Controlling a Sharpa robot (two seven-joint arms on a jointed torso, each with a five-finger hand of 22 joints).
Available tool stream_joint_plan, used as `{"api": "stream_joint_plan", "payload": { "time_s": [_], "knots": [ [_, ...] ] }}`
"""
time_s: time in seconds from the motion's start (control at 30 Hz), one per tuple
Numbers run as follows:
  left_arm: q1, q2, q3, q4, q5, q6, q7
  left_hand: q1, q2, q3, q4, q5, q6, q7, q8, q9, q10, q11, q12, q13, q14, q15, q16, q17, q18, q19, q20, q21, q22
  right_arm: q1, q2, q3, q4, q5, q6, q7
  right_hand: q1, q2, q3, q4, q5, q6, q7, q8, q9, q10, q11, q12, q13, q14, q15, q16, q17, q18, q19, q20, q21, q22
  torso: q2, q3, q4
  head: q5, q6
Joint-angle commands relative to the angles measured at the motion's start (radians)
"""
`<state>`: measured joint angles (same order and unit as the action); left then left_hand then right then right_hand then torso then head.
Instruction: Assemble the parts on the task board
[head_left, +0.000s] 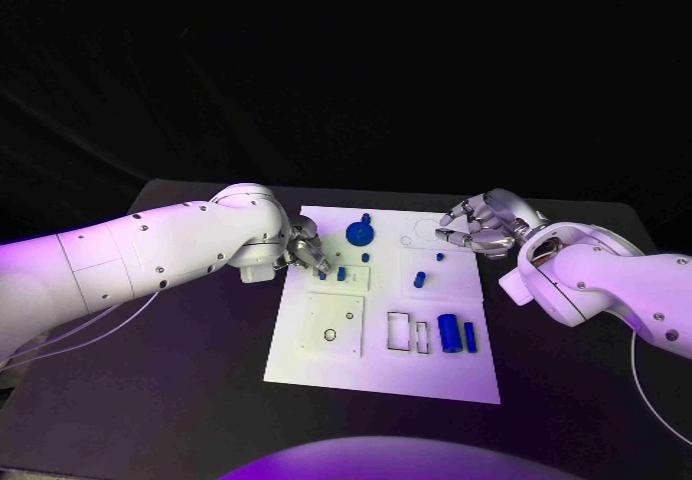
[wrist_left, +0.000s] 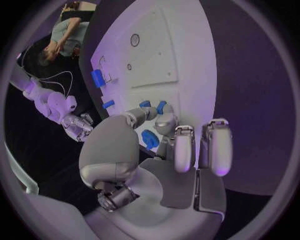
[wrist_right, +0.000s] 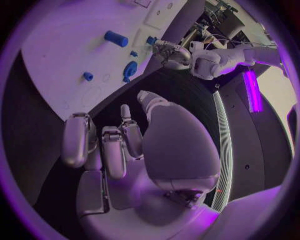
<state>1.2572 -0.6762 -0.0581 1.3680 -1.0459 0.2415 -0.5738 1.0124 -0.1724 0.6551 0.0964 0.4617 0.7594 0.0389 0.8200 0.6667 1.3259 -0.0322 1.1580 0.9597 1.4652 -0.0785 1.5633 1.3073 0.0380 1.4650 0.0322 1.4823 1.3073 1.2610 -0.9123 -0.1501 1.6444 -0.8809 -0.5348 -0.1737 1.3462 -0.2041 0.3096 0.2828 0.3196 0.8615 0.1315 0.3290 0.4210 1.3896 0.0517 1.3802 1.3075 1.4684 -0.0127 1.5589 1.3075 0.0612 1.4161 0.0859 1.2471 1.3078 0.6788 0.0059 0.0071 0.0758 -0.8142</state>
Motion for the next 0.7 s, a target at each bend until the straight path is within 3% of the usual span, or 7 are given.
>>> {"api": "stream_joint_plan", "payload": {
  "time_s": [0.03, 0.13, 0.33, 0.53, 0.7],
  "knots": [
    [-0.004, 0.002, -0.002, 0.0, 0.023, 0.005, -0.009, -0.027, -0.013, -0.04, 0.031, -0.003, 0.012, 0.003, -0.01, -0.007, -0.005, 0.001, -0.003, -0.001, 0.101, -0.008, -0.007, 0.242, -0.009, 0.042, -0.006, -0.004, 0.193, 0.0, -0.001, 0.0, 0.002, -0.006, 0.008, 0.006, -0.008, 0.001, 0.006, 0.0, 0.006, -0.006, 0.0, 0.004, 0.001, -0.004, -0.002, -0.005, 0.019, 0.091, -0.008, -0.005, 0.217, 0.02, -0.007, 0.0, -0.005, 0.038, 0.0, -0.0001, -0.0003, -0.001, 0.002],
    [-0.004, 0.0, -0.002, -0.002, 0.027, -0.006, -0.01, -0.054, -0.029, -0.109, 0.082, 0.014, 0.014, 0.008, -0.02, -0.015, -0.01, 0.005, -0.004, -0.002, 0.101, -0.005, -0.007, 0.242, -0.009, 0.042, -0.004, -0.007, 0.192, 0.0, -0.001, 0.0, 0.002, -0.006, 0.008, 0.006, -0.008, 0.001, 0.006, 0.0, 0.006, -0.006, 0.0, 0.004, 0.001, -0.004, -0.002, -0.005, 0.019, 0.091, -0.008, -0.005, 0.217, 0.02, -0.007, 0.0, -0.005, 0.038, 0.0, -0.0001, -0.0011, -0.002, 0.003],
    [-0.004, -0.005, 0.0, -0.003, 0.03, -0.029, -0.008, -0.056, -0.036, -0.184, 0.135, 0.008, 0.014, 0.011, -0.027, -0.018, -0.015, 0.006, -0.006, -0.004, 0.101, -0.004, -0.008, 0.241, -0.008, 0.042, -0.003, -0.009, 0.192, 0.0, -0.002, 0.0, 0.002, -0.006, 0.007, 0.007, -0.008, 0.0, 0.006, 0.0, 0.006, -0.007, 0.0, 0.004, 0.001, -0.006, -0.002, -0.006, 0.017, 0.091, -0.008, -0.006, 0.216, 0.02, -0.008, 0.0, -0.007, 0.037, 0.0, -0.0001, -0.0003, -0.004, 0.004],
    [-0.003, -0.01, 0.004, 0.001, 0.03, -0.05, -0.005, -0.052, -0.036, -0.206, 0.154, 0.006, 0.011, 0.012, -0.029, -0.019, -0.02, 0.006, -0.011, -0.011, 0.1, -0.004, -0.008, 0.241, -0.008, 0.041, -0.003, -0.01, 0.192, 0.0, -0.003, 0.0, 0.003, -0.006, 0.006, 0.007, -0.009, 0.0, 0.006, 0.0, 0.005, -0.008, 0.0, 0.004, 0.001, -0.006, -0.002, -0.006, 0.017, 0.091, -0.008, -0.006, 0.217, 0.02, -0.008, 0.0, -0.007, 0.037, 0.001, -0.0006, 0.0, -0.007, 0.006],
    [-0.002, -0.02, 0.017, 0.013, 0.029, -0.083, 0.005, -0.042, -0.04, -0.233, 0.176, 0.001, 0.0, 0.014, -0.03, -0.018, -0.025, 0.009, -0.013, -0.014, 0.1, -0.003, -0.009, 0.24, -0.008, 0.04, -0.002, -0.012, 0.191, 0.0, -0.003, 0.0, 0.003, -0.006, 0.006, 0.007, -0.009, 0.0, 0.006, 0.0, 0.005, -0.008, 0.0, 0.004, 0.001, -0.006, -0.002, -0.006, 0.017, 0.091, -0.008, -0.006, 0.217, 0.02, -0.008, 0.0, -0.007, 0.037, 0.0, 0.0001, -0.0004, -0.007, 0.006]
  ]
}}
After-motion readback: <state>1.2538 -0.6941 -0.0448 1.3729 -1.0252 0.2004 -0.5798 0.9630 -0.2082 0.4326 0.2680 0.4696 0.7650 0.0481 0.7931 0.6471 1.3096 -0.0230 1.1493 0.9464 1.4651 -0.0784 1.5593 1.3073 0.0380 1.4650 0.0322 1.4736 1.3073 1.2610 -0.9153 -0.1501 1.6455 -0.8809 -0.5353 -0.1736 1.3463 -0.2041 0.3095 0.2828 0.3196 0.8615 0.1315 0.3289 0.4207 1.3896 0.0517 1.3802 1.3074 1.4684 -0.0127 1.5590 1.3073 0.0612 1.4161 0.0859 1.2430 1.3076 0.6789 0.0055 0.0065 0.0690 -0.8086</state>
